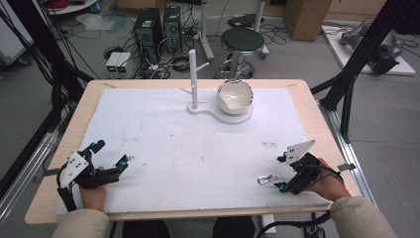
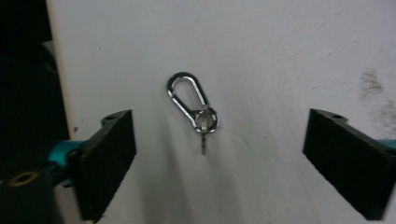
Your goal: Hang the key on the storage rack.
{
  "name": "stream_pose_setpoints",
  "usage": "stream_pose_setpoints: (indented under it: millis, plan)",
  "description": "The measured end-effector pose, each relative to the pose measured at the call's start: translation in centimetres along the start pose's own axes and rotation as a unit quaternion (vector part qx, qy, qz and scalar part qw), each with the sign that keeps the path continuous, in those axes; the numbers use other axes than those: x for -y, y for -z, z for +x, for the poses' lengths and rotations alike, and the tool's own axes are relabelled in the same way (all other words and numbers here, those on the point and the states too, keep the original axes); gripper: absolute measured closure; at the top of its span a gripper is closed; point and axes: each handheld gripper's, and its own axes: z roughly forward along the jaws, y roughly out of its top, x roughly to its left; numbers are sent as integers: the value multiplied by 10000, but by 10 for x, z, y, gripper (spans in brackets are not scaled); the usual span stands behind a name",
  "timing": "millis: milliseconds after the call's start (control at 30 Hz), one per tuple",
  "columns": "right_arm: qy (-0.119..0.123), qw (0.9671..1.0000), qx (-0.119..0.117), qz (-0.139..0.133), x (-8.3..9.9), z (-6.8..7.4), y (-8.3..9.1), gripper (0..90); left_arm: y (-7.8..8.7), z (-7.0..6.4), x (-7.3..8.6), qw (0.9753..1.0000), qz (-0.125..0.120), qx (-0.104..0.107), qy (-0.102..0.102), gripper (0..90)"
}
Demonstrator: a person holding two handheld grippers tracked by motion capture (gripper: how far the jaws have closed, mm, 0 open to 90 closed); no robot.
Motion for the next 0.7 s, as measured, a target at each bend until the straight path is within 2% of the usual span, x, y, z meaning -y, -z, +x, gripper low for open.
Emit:
stream_pose_setpoints:
  millis: [67,167,233,300,467,500,533,633,667,700]
  plan:
    - [8,9999,-91,42,0,1,-2,195,0,0,0,10000,2,1,6,21]
    - [3,10000,-66,67,0,0,-3,201,0,0,0,10000,1,0,-3,21]
    - [-19,9999,-122,94,1,0,-4,275,0,0,0,10000,-3,1,-22,21]
    - [-21,9999,-121,102,1,-1,-4,298,0,0,0,10000,-6,-3,-20,21]
    - [-59,9997,-163,172,3,-1,-5,483,0,0,0,10000,-17,0,-14,21]
    - [-59,9997,-163,172,3,-1,-5,483,0,0,0,10000,-17,0,-14,21]
    - [-53,9997,-180,182,2,-1,-5,535,0,0,0,10000,-17,0,-15,21]
    - [-62,9995,-230,184,2,-1,-6,578,0,0,0,10000,-11,-1,-25,21]
    - [-75,9995,-259,188,2,-2,-5,623,0,0,0,10000,-18,-5,-21,21]
    - [-75,9995,-259,188,2,-2,-5,623,0,0,0,10000,-18,-5,-21,21]
